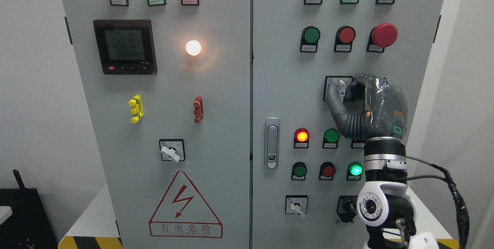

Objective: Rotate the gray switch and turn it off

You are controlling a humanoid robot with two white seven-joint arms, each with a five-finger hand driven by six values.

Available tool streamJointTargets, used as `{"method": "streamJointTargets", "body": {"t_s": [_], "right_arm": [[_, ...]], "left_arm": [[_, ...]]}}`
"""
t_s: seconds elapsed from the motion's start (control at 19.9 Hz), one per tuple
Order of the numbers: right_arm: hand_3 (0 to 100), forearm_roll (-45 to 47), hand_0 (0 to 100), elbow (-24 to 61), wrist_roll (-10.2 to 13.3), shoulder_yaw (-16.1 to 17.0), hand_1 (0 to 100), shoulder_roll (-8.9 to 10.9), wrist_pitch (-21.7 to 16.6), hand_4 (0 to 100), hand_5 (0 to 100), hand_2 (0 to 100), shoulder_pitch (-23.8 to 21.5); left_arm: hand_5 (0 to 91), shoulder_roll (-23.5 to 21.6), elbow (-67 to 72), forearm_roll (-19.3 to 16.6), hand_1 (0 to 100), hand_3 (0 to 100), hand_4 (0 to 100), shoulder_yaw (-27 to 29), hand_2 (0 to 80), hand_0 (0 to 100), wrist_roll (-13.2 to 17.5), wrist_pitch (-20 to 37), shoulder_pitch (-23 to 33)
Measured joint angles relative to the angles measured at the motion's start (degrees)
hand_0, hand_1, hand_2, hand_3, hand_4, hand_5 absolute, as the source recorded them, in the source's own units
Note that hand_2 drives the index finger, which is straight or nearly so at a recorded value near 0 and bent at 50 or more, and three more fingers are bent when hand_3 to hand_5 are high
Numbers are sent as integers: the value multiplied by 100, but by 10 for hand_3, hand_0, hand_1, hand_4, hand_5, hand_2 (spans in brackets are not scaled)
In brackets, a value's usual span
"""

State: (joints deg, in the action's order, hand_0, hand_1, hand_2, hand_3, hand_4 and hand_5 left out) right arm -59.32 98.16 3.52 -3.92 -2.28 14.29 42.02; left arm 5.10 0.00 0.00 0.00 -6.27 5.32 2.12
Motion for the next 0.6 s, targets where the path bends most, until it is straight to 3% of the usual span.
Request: {"method": "streamJointTargets", "body": {"t_s": [0.6], "right_arm": [[847,4,523,-5,-6,-8,298,0,-6,715,779,799,-5]], "left_arm": [[0,0,0,0,389,0,0,0,0,120,1,-11,0]]}}
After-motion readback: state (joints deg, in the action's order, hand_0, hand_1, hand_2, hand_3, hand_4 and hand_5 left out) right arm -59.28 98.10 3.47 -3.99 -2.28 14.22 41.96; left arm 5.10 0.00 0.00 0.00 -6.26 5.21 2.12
